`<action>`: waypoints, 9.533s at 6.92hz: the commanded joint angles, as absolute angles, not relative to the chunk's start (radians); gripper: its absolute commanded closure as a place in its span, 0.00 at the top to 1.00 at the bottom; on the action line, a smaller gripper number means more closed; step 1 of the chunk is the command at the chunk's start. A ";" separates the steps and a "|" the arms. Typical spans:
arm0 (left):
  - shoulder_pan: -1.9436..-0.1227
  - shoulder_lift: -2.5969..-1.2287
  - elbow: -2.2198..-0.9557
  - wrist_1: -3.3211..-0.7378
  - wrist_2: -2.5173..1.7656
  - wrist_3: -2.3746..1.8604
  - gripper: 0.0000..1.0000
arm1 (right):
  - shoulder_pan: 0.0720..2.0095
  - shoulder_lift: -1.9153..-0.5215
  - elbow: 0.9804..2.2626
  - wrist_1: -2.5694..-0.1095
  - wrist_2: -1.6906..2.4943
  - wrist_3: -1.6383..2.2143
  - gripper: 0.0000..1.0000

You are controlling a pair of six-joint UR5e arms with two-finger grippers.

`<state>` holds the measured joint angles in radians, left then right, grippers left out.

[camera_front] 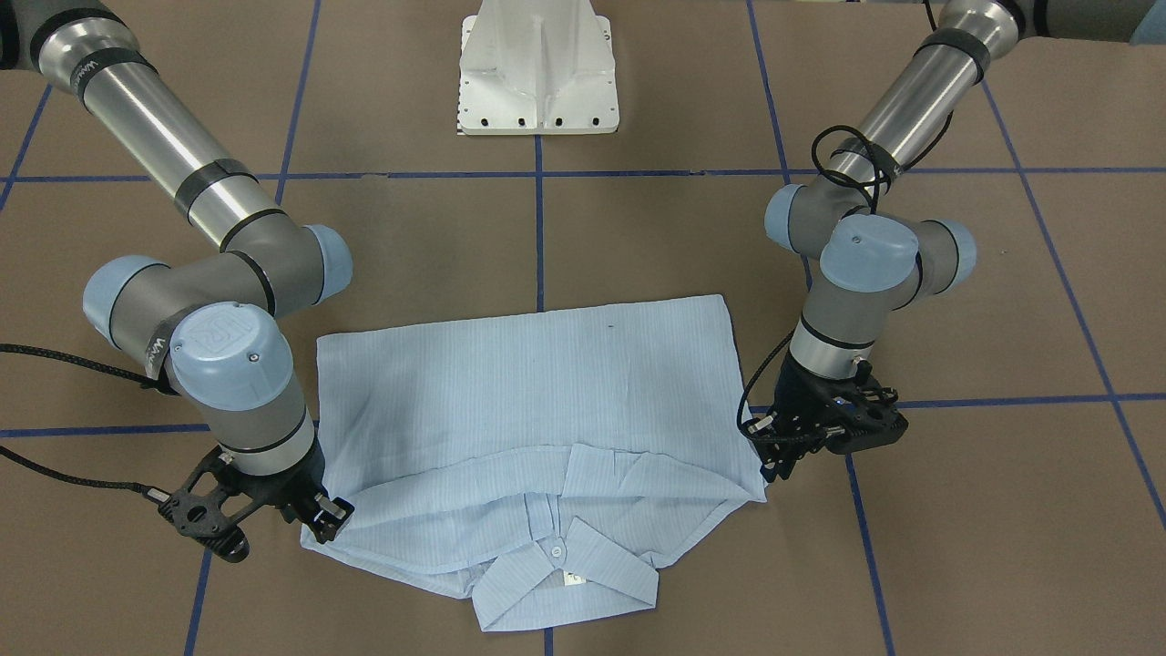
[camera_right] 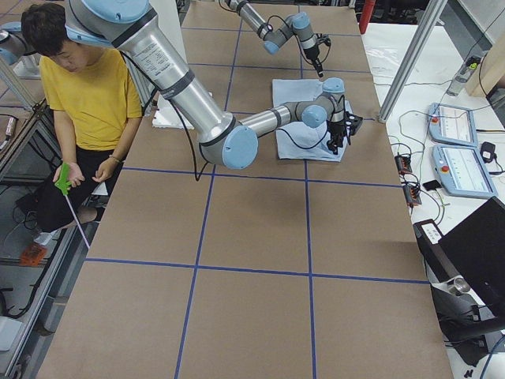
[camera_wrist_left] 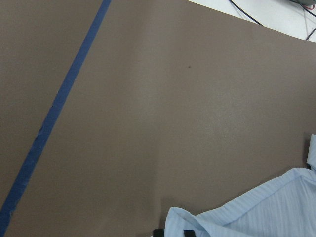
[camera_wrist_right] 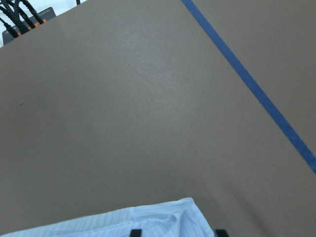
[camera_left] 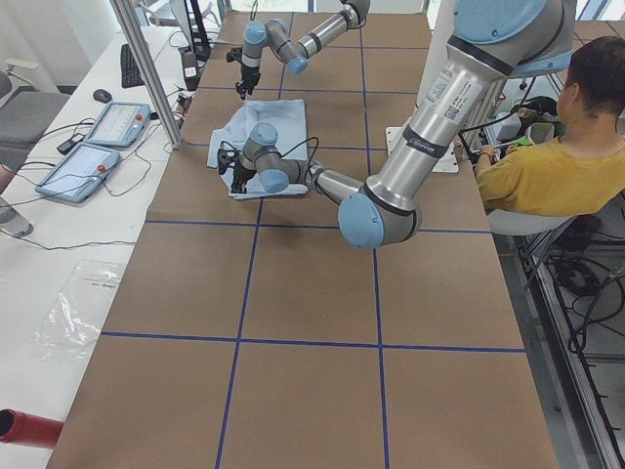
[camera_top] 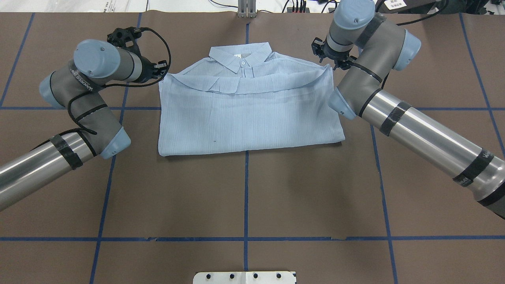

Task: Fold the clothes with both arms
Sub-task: 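Release the hem near the collar with both grippers, then move the right gripper down to the folded shirt's side edge while the left holds, then grasp the side edge with the right gripper and drag it toward the robot, then reach the left gripper to the shirt corner farthest from the robot and grasp, then pull the grasped corner with the left gripper while the right releases and rises, then move the right gripper over the shirt collar while the left withdraws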

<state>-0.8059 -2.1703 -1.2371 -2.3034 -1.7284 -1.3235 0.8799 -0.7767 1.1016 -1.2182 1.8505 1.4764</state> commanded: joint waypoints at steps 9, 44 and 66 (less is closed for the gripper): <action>-0.810 -2.085 -1.347 -2.310 -1.724 -1.324 0.36 | 0.692 -1.235 1.651 -1.126 1.881 1.848 0.98; -0.410 -2.013 -1.692 -2.121 -1.927 -1.856 0.44 | 0.210 -1.700 2.289 -1.348 2.352 1.956 0.00; -0.788 -2.210 -1.163 -2.645 -1.761 -1.586 0.56 | 0.346 -1.170 1.945 -1.520 1.630 1.795 1.00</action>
<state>-0.7666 -2.3323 -1.0181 -2.6425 -1.7607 -1.5869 0.4345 -1.1847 1.9472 -1.4092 1.7847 1.9124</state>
